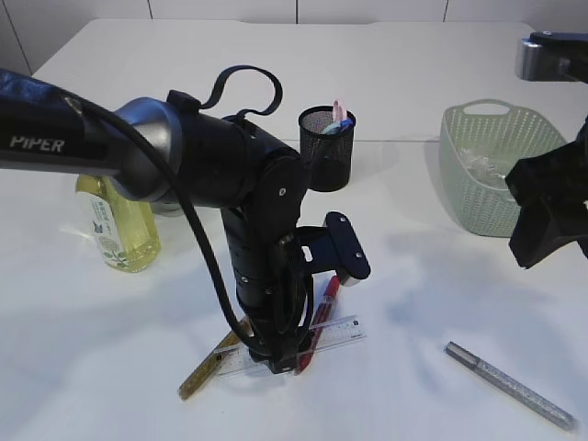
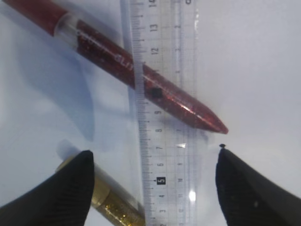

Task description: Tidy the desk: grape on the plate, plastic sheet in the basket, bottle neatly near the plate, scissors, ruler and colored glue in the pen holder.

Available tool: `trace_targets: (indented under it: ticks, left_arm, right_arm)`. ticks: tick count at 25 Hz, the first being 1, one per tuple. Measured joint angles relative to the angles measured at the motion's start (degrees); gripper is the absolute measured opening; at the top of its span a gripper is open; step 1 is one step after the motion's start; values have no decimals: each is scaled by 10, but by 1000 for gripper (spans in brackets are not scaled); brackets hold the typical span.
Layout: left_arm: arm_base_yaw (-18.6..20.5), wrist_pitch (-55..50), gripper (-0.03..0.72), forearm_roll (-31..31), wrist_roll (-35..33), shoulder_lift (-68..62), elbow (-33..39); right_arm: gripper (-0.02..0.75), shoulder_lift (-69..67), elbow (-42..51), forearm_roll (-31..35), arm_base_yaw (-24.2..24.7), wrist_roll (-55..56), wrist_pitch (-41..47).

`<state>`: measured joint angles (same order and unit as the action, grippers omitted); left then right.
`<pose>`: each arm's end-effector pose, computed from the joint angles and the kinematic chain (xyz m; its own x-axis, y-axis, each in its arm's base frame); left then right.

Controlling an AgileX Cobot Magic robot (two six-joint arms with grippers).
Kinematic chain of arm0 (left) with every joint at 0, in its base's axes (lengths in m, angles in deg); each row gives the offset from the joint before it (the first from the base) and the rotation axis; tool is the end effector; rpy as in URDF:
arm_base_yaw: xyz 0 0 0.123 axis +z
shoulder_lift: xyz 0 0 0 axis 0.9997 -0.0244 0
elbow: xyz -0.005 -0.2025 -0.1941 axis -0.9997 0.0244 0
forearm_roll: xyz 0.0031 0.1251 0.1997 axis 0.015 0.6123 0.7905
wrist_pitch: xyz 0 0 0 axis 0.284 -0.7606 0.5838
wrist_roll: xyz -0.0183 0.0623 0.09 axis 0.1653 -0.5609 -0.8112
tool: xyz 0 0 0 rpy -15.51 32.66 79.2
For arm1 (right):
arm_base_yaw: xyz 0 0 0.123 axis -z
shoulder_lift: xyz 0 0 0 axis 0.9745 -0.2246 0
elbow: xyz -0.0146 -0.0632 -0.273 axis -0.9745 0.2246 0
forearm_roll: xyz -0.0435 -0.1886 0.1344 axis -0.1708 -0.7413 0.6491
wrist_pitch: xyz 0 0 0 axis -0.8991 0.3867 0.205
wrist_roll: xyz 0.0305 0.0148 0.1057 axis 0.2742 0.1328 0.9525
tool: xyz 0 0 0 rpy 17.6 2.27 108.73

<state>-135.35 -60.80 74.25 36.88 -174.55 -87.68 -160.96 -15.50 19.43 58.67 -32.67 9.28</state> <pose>0.2760 -0.2893 0.1110 -0.2549 0.9643 -0.0711 0.9634 0.2596 0.0664 0.2188 0.0799 0.2933 -0.9640 -0.1584 -0.2138 -0.1818 0.9787 0.0950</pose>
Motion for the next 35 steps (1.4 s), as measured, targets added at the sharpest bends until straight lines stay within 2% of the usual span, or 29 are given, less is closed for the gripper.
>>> trace_targets:
  ticks: [35]
  left_arm:
    - [0,14,560,-3,-1,-15,-3]
  right_arm:
    - [491,0,0,-10,0,0,0]
